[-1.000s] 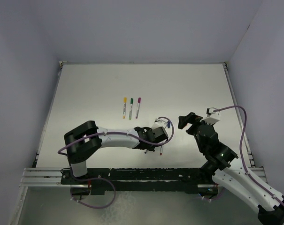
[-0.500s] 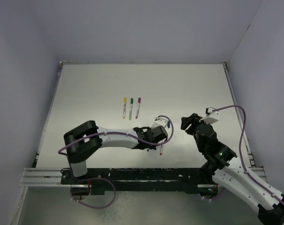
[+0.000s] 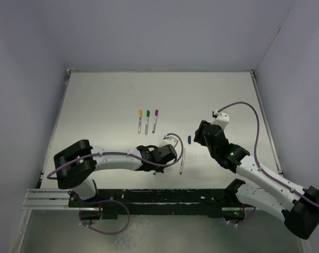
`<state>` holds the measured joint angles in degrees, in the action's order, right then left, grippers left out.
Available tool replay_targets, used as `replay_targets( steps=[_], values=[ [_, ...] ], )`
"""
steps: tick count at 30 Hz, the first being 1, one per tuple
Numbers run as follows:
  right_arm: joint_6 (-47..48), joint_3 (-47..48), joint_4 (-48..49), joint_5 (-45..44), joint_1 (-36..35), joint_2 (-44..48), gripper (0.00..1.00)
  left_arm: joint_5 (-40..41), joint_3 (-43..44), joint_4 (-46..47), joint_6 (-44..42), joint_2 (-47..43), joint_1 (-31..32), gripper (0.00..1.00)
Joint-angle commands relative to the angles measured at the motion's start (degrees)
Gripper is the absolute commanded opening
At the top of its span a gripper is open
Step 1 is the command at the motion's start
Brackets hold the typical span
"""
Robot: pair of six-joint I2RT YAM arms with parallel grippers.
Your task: Insert the pens into the pen caps
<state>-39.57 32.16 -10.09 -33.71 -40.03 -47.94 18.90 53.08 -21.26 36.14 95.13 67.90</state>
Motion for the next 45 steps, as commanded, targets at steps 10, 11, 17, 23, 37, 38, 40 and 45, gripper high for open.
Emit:
replay_targets(
  steps=[10,11,17,23,37,38,40,45],
  values=[
    [3.5,9.9,-0.3,13.2,3.8,-22.9,0.57,2.4,-9.4,12.1,-4.7,-18.9,-0.1,0.00],
    [3.8,10.0,0.2,13.8,4.0,-23.9,0.57,2.4,-9.9,12.9,-5.1,-19.9,-0.1,0.00],
    [5.4,11.3,2.4,16.2,5.3,-30.1,0.55,2.3,-13.6,17.1,-6.5,-25.6,-0.1,0.00],
    [6.7,13.2,4.0,16.9,5.8,-34.9,0.51,2.8,-15.9,17.8,-5.6,-28.3,-0.1,0.00],
    [7.6,16.9,3.9,15.3,7.2,-42.0,0.40,1.8,-17.1,19.3,-3.9,-27.2,-0.2,0.00],
    [7.6,17.0,4.0,15.5,7.3,-42.3,0.39,1.7,-17.1,19.5,-3.9,-27.2,-0.2,0.00],
    [7.5,17.0,4.1,15.8,7.4,-42.8,0.38,1.8,-17.1,19.5,-3.7,-26.9,-0.1,0.00],
    [6.8,16.6,4.1,17.3,7.4,-44.5,0.37,1.9,-17.1,19.3,-3.4,-26.9,-0.1,0.00]
  ],
)
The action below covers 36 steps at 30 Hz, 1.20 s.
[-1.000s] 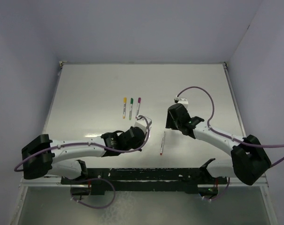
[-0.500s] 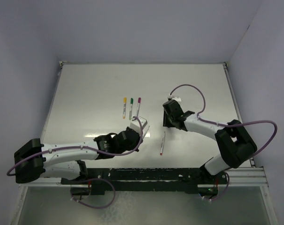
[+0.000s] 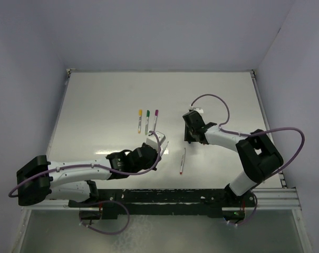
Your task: Insert the pens into the pen caps
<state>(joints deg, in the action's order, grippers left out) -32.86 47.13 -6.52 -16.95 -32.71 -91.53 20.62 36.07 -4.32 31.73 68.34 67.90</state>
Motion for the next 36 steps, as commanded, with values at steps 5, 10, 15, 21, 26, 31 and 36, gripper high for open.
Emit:
replay_targets(
  steps=[5,10,15,21,26,31,36],
  values=[
    [-0.4,1.0,0.2,1.3,0.1,-2.6,0.32,0.3,0.0,2.3,1.1,0.1,-0.1,0.00],
    [-1.8,0.1,-2.1,-0.7,0.1,-2.7,0.27,0.6,0.1,2.3,1.4,0.3,-0.1,0.00],
    [-1.9,-1.7,-3.9,-0.3,0.0,-1.4,0.16,1.1,0.0,2.4,1.5,0.3,-0.1,0.00],
    [-1.4,-3.1,-5.1,0.5,0.0,0.7,0.09,1.3,0.5,2.5,1.6,1.1,-0.1,0.00],
    [-0.5,-2.6,-5.6,1.3,0.0,0.5,0.46,0.9,0.8,2.8,1.9,1.6,-0.1,0.00],
    [-1.0,-3.0,-5.4,1.6,0.0,0.2,0.47,0.8,0.8,2.6,2.1,1.3,-0.1,0.00],
    [-1.5,-3.6,-5.4,1.9,0.1,0.6,0.41,0.7,0.9,2.6,2.0,1.3,-0.1,0.00]
  ],
)
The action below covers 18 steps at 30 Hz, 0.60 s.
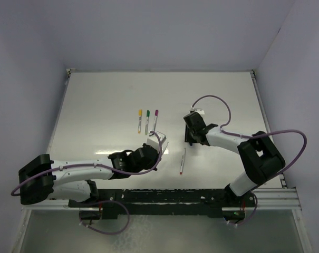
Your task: Insert the pens into the pen caps
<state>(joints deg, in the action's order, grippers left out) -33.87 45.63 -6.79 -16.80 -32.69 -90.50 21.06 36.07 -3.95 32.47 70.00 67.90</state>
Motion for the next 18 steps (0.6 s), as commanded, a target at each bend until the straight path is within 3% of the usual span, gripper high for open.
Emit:
replay_targets(
  steps=[1,4,18],
  values=[
    [-0.4,-2.1,-5.4,1.8,0.0,-0.3,0.39,0.2,1.0,2.2,1.3,-0.3,-0.1,0.00],
    [-0.4,-2.8,-5.6,2.0,-0.1,0.6,0.31,0.1,1.2,2.2,1.3,-0.1,-0.1,0.00],
    [-0.3,-3.7,-7.3,2.4,-1.7,-0.7,0.23,0.3,2.3,2.8,0.4,1.3,-0.1,0.00]
  ],
)
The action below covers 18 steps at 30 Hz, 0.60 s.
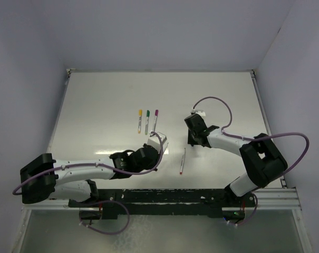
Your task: Insert the pens into the pen caps
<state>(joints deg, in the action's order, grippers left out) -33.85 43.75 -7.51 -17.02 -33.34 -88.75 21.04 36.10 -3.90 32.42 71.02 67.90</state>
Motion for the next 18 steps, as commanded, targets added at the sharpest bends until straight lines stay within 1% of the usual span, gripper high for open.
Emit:
replay_targets(
  steps=[1,2,3,4,9,13,18],
  values=[
    [-0.3,-1.6,-6.7,2.7,-1.1,-2.7,0.15,0.4,2.3,2.8,0.4,0.2,-0.1,0.00],
    [-0.3,-1.4,-6.8,2.8,-1.2,-3.0,0.08,0.5,2.4,2.7,0.4,0.2,-0.1,0.00],
    [-0.3,-1.3,-6.8,3.0,-1.4,-3.1,0.03,0.5,2.4,2.7,0.4,0.2,-0.1,0.00],
    [-0.3,-1.2,-6.7,3.2,-1.6,-3.3,0.00,0.6,2.4,2.6,0.3,0.1,-0.1,0.00],
    [-0.4,-0.6,-6.5,3.1,-1.8,-1.2,0.00,1.0,2.7,2.6,-0.1,0.4,-0.1,0.00],
    [0.6,0.7,-6.0,4.2,-1.7,3.8,0.00,1.0,3.4,2.9,-0.7,0.8,-0.1,0.00],
    [5.5,4.0,-3.1,1.6,-1.7,11.0,0.00,0.8,3.7,5.0,-2.3,1.2,-0.1,0.00]
  ],
)
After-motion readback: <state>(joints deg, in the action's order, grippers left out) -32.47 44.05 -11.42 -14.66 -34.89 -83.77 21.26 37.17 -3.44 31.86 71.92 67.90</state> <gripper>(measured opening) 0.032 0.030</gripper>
